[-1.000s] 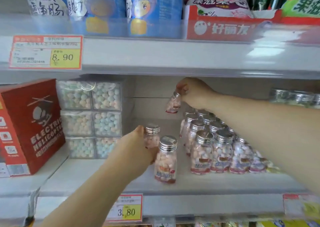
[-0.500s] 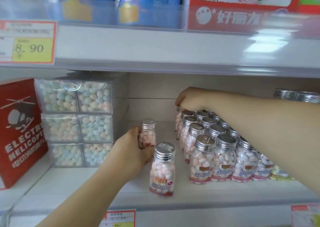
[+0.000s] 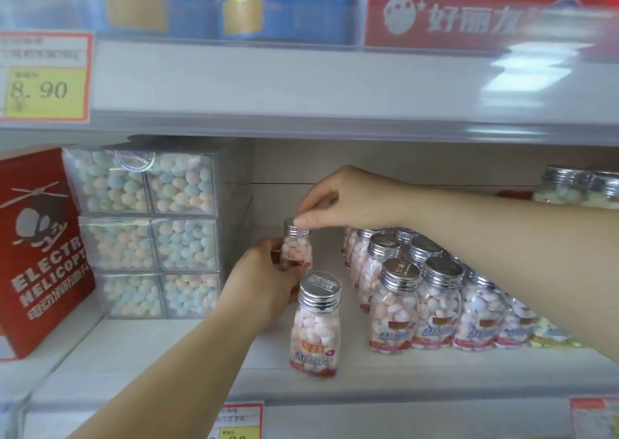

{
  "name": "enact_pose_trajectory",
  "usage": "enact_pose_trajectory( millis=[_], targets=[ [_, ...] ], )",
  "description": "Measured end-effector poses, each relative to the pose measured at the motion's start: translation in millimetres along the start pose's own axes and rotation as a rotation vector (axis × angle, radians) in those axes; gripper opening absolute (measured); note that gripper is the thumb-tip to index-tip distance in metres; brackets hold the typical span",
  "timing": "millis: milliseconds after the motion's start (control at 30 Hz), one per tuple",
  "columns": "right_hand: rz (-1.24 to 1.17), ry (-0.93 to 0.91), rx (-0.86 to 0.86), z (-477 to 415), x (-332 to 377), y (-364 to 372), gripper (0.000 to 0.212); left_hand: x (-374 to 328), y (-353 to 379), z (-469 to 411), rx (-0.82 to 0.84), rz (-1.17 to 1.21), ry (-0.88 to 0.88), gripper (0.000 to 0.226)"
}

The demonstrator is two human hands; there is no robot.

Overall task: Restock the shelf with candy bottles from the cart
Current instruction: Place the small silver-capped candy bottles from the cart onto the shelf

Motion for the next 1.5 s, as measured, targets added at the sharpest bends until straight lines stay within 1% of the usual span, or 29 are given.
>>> enact_pose_trajectory(
  millis=[67, 167, 200, 267, 333, 367, 433, 567, 633, 767, 833, 967, 1033, 1067, 1100, 1133, 1167, 1200, 1233, 1267, 1300, 1333, 1400, 1467, 1500],
  targets=[
    [0.059, 0.006, 0.059, -1.4, 4.8, 10.3, 0.043, 1.2, 1.4, 2.1, -0.002, 0.035, -0.007, 0.027],
    [0.066, 0.003, 0.039, -6.2, 3.8, 12.5, 0.042, 5.3, 1.1, 2.8, -0.008, 0.133, -0.02, 0.029],
    [0.041, -0.005, 0.014, -8.0, 3.8, 9.5, 0.04, 6.1, 0.0, 1.7, -0.012, 0.159, -0.02, 0.032],
    [-0.017, -0.012, -0.085, -15.8, -0.6, -5.4, 0.036, 10.7, -1.5, 0.0, -0.023, 0.199, -0.053, 0.044],
    [-0.046, 0.009, -0.195, -23.5, -10.4, -25.4, 0.03, 13.1, 2.0, -2.8, -0.005, 0.223, -0.081, 0.058],
    [-0.044, 0.024, -0.231, -27.5, -17.1, -34.1, 0.027, 13.7, 4.6, -4.1, 0.015, 0.255, -0.094, 0.06],
    [0.002, 0.07, -0.27, -33.7, -31.6, -45.0, 0.023, 15.8, 6.6, -7.5, 0.032, 0.25, -0.093, 0.06],
    [0.126, 0.226, -0.313, -34.6, -62.8, -51.8, 0.023, 18.9, 4.5, -10.9, 0.02, 0.175, -0.066, 0.053],
    [0.147, 0.277, -0.294, -34.2, -73.4, -49.5, 0.024, 18.2, 4.7, -10.5, 0.019, 0.155, -0.055, 0.05],
    [0.178, 0.332, -0.185, -35.4, -77.9, -37.9, 0.03, 18.9, 4.0, -11.6, 0.013, 0.157, -0.048, 0.043],
    [0.19, 0.359, -0.15, -36.4, -77.4, -36.7, 0.028, 18.2, 4.1, -11.8, 0.015, 0.117, -0.037, 0.041],
    [0.116, 0.398, -0.032, -36.8, -81.3, -29.3, 0.033, 17.5, 2.3, -11.7, 0.008, 0.081, -0.019, 0.038],
    [0.103, 0.417, -0.003, -35.7, -83.8, -25.5, 0.035, 16.5, 2.6, -11.0, 0.01, 0.059, -0.012, 0.036],
    [0.128, 0.44, 0.005, -34.0, -83.6, -24.3, 0.036, 15.6, 2.7, -10.4, 0.013, 0.037, -0.004, 0.034],
    [0.208, 0.457, 0.006, -32.6, -81.7, -23.8, 0.036, 14.6, 2.7, -9.5, 0.016, 0.022, 0.0, 0.033],
    [0.305, 0.461, -0.029, -30.8, -77.9, -26.4, 0.036, 14.6, 2.7, -9.3, 0.021, 0.018, 0.0, 0.032],
    [0.36, 0.447, -0.096, -26.5, -70.5, -29.7, 0.036, 14.7, 2.9, -9.3, 0.027, 0.018, -0.003, 0.032],
    [0.345, 0.42, -0.166, -19.3, -60.7, -31.3, 0.035, 15.0, 3.1, -9.5, 0.029, 0.005, -0.003, 0.032],
    [0.272, 0.363, -0.236, -9.8, -47.0, -31.2, 0.032, 14.1, 3.0, -8.6, 0.03, -0.014, -0.004, 0.031],
    [0.203, 0.276, -0.268, 1.0, -29.5, -27.3, 0.028, 14.3, 2.9, -9.0, 0.028, -0.029, -0.005, 0.03],
    [0.161, 0.176, -0.253, 13.0, -11.2, -19.7, 0.027, 14.1, 2.8, -8.5, 0.028, -0.029, -0.001, 0.031],
    [0.115, 0.081, -0.212, 25.6, 5.4, -10.7, 0.031, 14.7, 3.5, -9.4, 0.03, -0.031, -0.001, 0.032],
    [0.028, -0.044, -0.052, 53.8, 35.3, 10.4, 0.044, 13.6, 4.1, -8.0, 0.033, -0.04, -0.012, 0.031],
    [-0.006, -0.067, 0.122, 73.7, 48.1, 28.1, 0.055, 13.6, 4.4, -7.4, 0.038, -0.037, -0.027, 0.028],
    [0.004, -0.06, 0.173, 79.7, 49.8, 33.0, 0.058, 12.9, 3.7, -5.7, 0.028, -0.026, -0.037, 0.027]
  ],
)
Point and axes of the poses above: each hand's wrist, its own z-axis away from the middle knuckle, its own y-axis out of the palm, x = y × z, the point moved 9 cm from there along -z, towards the middle knuckle, and after that the axes turned 12 degrees about x, right-handed, at the moved point
